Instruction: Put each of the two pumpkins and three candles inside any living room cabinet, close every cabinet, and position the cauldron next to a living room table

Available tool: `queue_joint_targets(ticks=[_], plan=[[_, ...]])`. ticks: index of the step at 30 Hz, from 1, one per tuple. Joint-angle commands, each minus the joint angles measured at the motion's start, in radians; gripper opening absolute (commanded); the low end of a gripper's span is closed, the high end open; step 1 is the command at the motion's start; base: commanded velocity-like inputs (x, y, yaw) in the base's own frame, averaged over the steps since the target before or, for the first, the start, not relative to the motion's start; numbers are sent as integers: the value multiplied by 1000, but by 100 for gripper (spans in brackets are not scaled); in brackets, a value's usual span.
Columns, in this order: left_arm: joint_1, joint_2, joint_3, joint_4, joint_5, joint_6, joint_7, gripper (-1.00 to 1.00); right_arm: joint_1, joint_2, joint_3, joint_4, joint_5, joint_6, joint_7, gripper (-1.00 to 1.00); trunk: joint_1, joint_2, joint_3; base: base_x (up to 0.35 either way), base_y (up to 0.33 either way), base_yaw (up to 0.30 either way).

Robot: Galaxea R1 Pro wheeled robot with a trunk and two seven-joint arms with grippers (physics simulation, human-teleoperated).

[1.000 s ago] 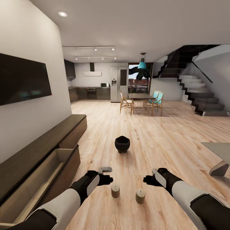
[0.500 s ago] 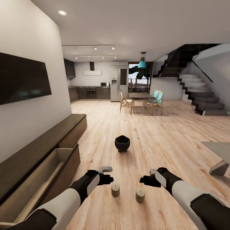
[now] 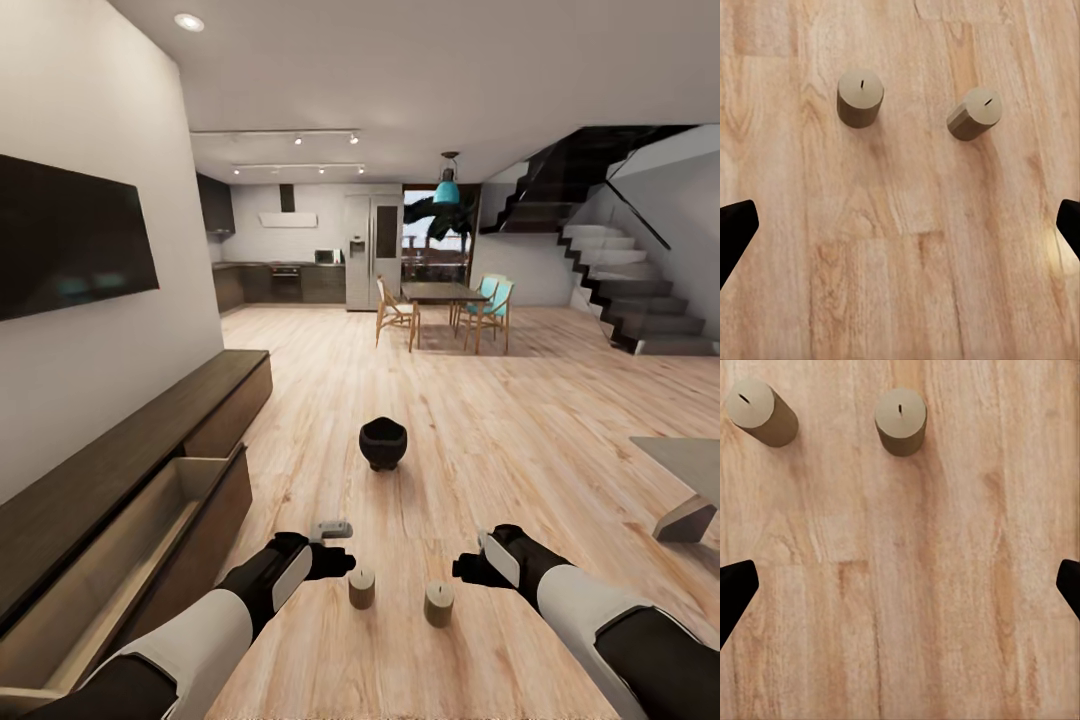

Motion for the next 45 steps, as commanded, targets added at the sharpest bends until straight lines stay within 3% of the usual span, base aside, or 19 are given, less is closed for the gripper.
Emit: queue_joint_targets(ticks=[1, 21, 35, 45], plan=[[-1, 0, -4, -1, 7, 3, 5, 100, 0, -1, 6, -3, -11, 4, -9, 100, 0, -1, -3, 0, 0, 0], [-1, 0, -6, -1, 7, 5, 6, 100, 0, 1, 9, -3, -11, -4, -12, 100, 0, -1, -35, 0, 0, 0], [-1, 0, -12, -7, 9, 15, 7, 100, 0, 1, 5, -4, -11, 4, -12, 100, 54, -99, -101, 0, 0, 0], [-21, 0, -12, -69, 12, 130, 8, 100, -2, 11, 3, -20, -12, 5, -15, 100, 92, -169, -148, 0, 0, 0]])
